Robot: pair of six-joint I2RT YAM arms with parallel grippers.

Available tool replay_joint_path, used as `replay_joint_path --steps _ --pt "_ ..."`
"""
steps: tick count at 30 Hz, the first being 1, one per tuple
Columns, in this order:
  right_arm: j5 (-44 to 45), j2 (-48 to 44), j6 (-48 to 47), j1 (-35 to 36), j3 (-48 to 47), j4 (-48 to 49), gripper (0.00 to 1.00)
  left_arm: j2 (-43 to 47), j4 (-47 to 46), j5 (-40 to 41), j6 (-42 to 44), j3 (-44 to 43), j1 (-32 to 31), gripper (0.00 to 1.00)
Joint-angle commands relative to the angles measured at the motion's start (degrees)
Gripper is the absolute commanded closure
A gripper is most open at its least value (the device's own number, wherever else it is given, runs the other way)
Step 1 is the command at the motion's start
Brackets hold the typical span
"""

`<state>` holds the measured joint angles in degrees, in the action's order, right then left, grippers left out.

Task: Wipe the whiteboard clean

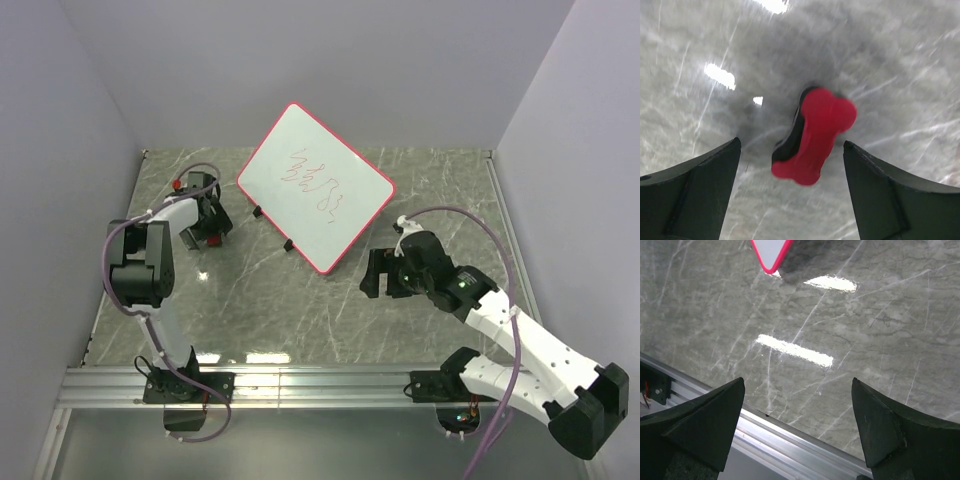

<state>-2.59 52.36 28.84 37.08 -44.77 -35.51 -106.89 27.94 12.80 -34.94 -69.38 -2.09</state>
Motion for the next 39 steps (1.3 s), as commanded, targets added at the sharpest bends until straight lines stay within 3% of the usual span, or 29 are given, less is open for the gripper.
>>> replay_joint_path --steps 1,5,9,12,14,18,23,26,31,35,38,39 --pt "1.01 1.52 -0.28 -0.08 -2.77 1.22 0.07 -2.00 -1.31 0.74 1.45 -2.59 -0.20 0.13" --pt "1.09 3.45 -0.71 -0.34 -4.35 3.16 0.07 -4.46 -1.23 -0.49 3.55 -4.97 -0.20 0.21" --pt "2.50 7.05 -3.00 -3.14 -8.92 2.81 0.07 -5.43 -0.61 -1.81 3.74 -6.64 -0.37 0.45" --pt "0.48 9.15 -3.97 -10.34 -12.79 4.04 0.07 -5.00 -0.70 -2.25 3.47 -5.86 -1.07 0.59" --pt "4.16 11.61 -3.79 -13.78 -17.52 2.90 0.07 -4.82 -0.78 -2.25 2.95 -5.15 -1.78 0.66" --pt "-5.12 19.17 0.33 -21.68 -24.11 5.71 0.08 -4.21 0.00 -4.18 1.98 -4.09 -2.83 1.00" --pt "-21.45 31.63 5.60 -28.89 -32.29 12.55 0.12 0.89 3.60 -3.22 0.13 -9.09 -7.22 1.00" --pt "-28.75 38.66 8.94 -31.62 -37.13 18.44 0.14 2.30 6.77 -3.04 -0.39 -17.33 -10.73 1.00" --pt "-33.09 47.21 8.95 -32.42 -45.92 20.13 0.17 0.64 11.25 -5.85 -1.62 -27.89 -16.79 1.00" --pt "-36.08 50.64 10.71 -32.25 -45.85 22.93 0.21 -1.82 11.52 -8.57 -2.85 -34.83 -21.11 1.00" --pt "-38.10 50.65 11.15 -31.54 -43.21 25.31 0.33 -4.37 10.99 -11.73 -3.29 -38.26 -24.45 1.00" --pt "-38.54 50.56 11.06 -31.20 -41.99 25.57 0.41 -4.99 10.90 -12.35 -3.29 -39.15 -25.41 1.00"
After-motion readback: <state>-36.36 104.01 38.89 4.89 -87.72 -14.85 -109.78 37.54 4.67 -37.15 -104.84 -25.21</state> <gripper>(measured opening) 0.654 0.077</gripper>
